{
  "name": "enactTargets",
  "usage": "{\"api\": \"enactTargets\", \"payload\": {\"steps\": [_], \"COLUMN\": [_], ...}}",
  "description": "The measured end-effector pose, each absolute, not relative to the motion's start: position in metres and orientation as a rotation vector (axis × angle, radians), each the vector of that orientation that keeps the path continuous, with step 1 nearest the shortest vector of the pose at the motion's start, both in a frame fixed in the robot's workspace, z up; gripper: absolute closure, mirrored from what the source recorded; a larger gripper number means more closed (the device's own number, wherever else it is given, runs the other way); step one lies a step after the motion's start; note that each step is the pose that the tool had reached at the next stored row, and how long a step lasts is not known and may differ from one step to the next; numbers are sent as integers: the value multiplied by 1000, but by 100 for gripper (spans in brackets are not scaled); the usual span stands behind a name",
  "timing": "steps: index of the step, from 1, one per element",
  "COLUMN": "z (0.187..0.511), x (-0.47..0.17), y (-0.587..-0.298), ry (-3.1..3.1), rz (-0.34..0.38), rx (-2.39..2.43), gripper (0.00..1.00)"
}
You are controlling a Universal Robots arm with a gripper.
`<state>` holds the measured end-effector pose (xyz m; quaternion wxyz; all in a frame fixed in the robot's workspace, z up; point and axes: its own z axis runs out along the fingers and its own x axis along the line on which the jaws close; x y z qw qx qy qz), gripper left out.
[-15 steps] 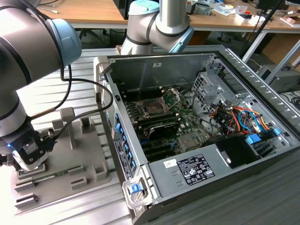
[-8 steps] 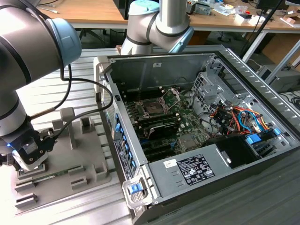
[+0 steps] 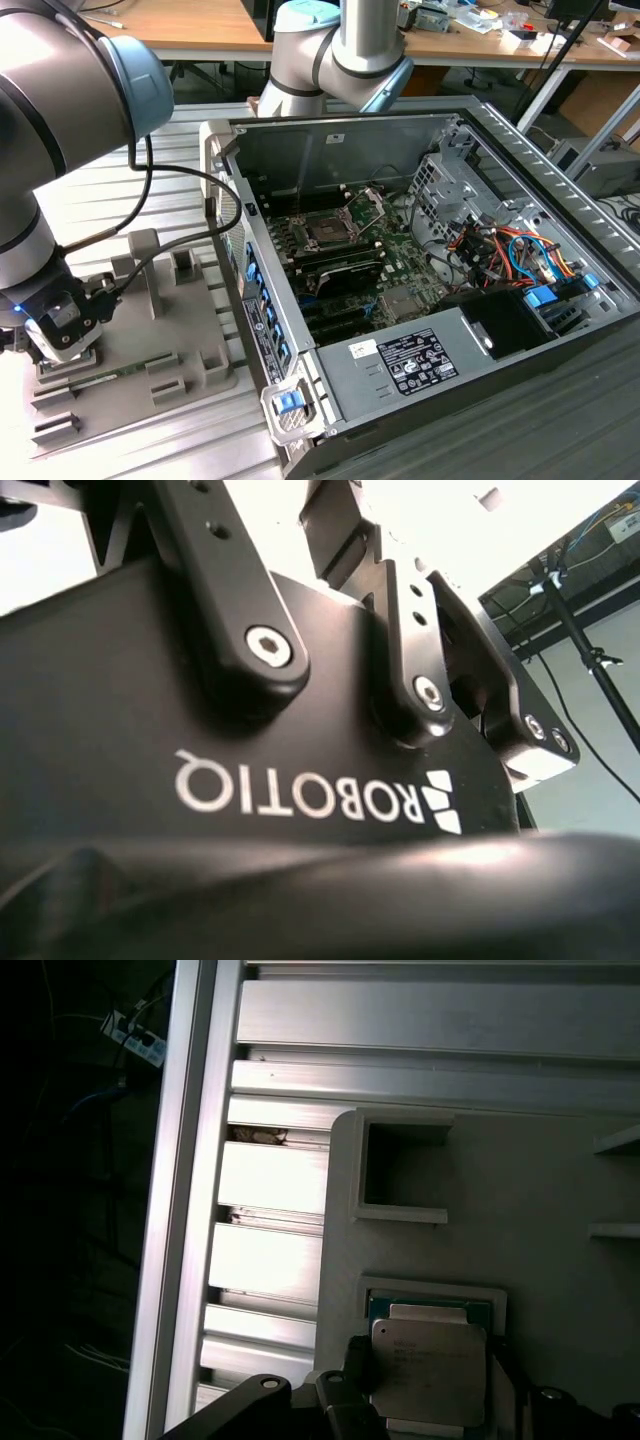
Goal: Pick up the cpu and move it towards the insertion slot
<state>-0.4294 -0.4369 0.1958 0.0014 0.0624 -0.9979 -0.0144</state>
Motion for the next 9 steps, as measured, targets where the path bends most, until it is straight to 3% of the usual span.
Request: {"api": "enactTargets", "payload": {"steps": [9], "z": [199], "x": [-429], "y": [-437], "ry": [-3132], "rz": [-45], "rx": [196], "gripper": [45]}}
